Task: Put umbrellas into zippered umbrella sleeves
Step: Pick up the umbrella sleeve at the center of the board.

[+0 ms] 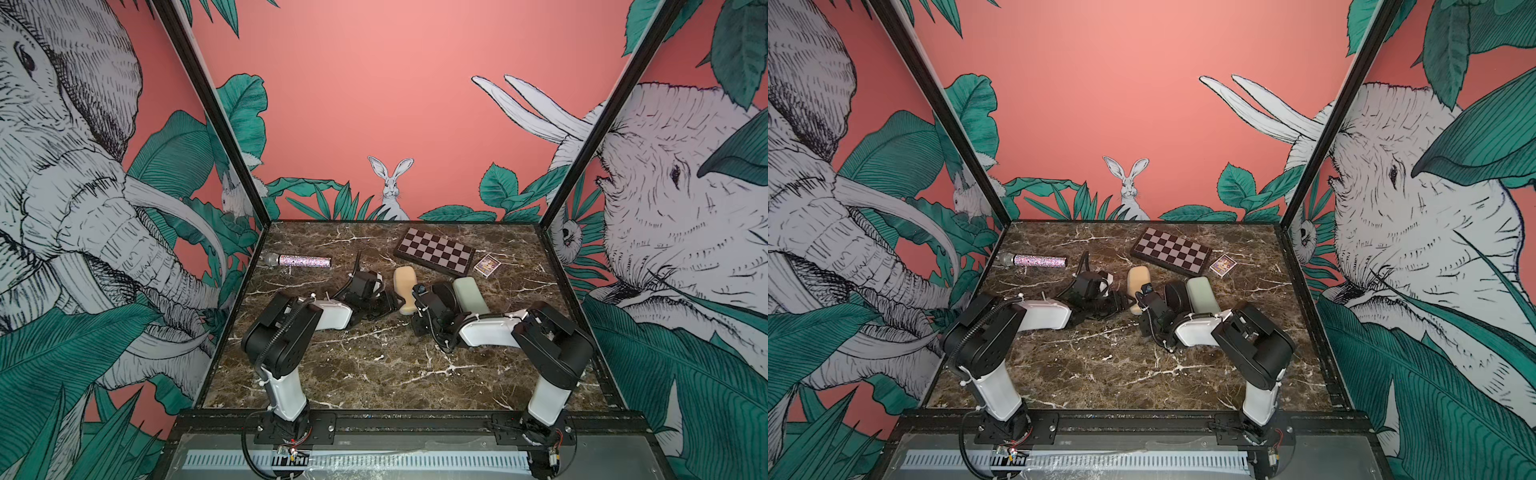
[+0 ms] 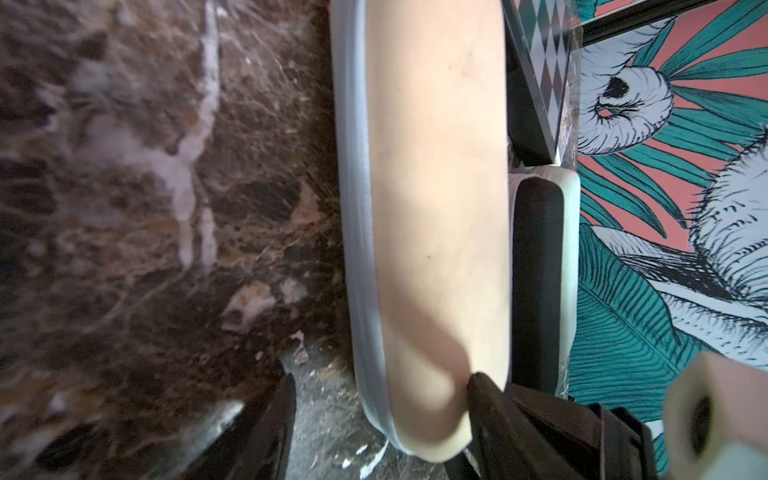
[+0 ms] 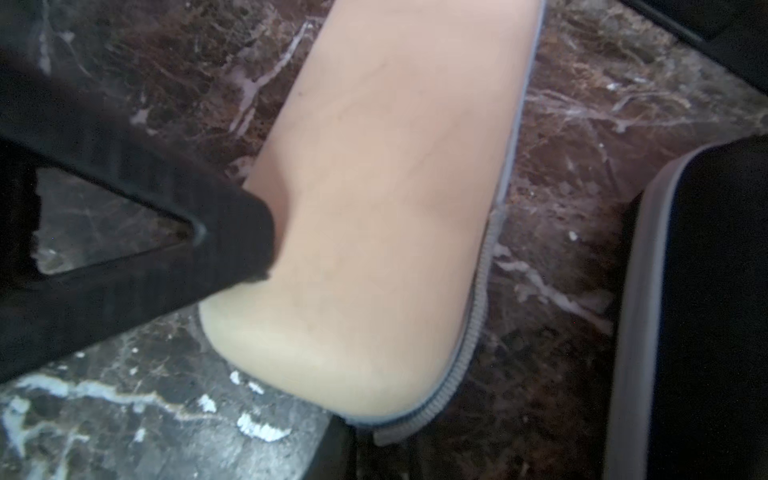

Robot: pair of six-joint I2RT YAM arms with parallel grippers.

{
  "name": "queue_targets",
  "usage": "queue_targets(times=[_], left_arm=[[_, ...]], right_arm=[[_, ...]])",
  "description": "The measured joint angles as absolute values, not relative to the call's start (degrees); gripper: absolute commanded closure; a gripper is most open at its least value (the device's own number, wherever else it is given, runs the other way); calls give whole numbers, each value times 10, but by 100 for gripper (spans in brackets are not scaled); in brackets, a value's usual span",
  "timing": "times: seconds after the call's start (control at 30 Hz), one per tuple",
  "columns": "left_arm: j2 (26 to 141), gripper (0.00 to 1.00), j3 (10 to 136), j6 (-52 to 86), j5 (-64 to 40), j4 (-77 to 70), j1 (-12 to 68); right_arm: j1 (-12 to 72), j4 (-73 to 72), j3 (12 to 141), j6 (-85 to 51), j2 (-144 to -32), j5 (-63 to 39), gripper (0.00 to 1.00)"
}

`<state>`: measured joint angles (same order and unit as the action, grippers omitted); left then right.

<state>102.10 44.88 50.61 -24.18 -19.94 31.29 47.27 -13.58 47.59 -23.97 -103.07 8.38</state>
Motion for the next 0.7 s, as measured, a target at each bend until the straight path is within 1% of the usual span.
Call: queue_targets(times=[0.03,0.07,0.1,0.13,0.17,0.2,0.43,0.6,0.7], left_arm=[[1021,24,448,505,-244,-201,313],[1021,21,448,506,-245,-204,311],[1021,18,445,506,-246,-211,309],[1020,9,441,507,-250,-221,306],[1018,3,437,514,-255,-233,303],[1018,1,432,523,-263,-253,300],[1067,4,413,601,-293,-401,295],[1075,6,388,641,-294,-462,296],[1074,8,372,661,-293,-486,297]], right_arm=[[472,-141,476,-240,-1032,84,99],[472,-144,476,-240,-1033,83,100],[472,-146,476,-241,-1033,80,100],[473,-146,476,-239,-1033,74,100],[473,-146,476,-239,-1032,67,100],[473,-146,476,-239,-1032,55,100],[473,-116,475,-254,-993,-41,100],[472,-107,473,-280,-948,-89,100],[469,-110,473,-299,-939,-110,100]])
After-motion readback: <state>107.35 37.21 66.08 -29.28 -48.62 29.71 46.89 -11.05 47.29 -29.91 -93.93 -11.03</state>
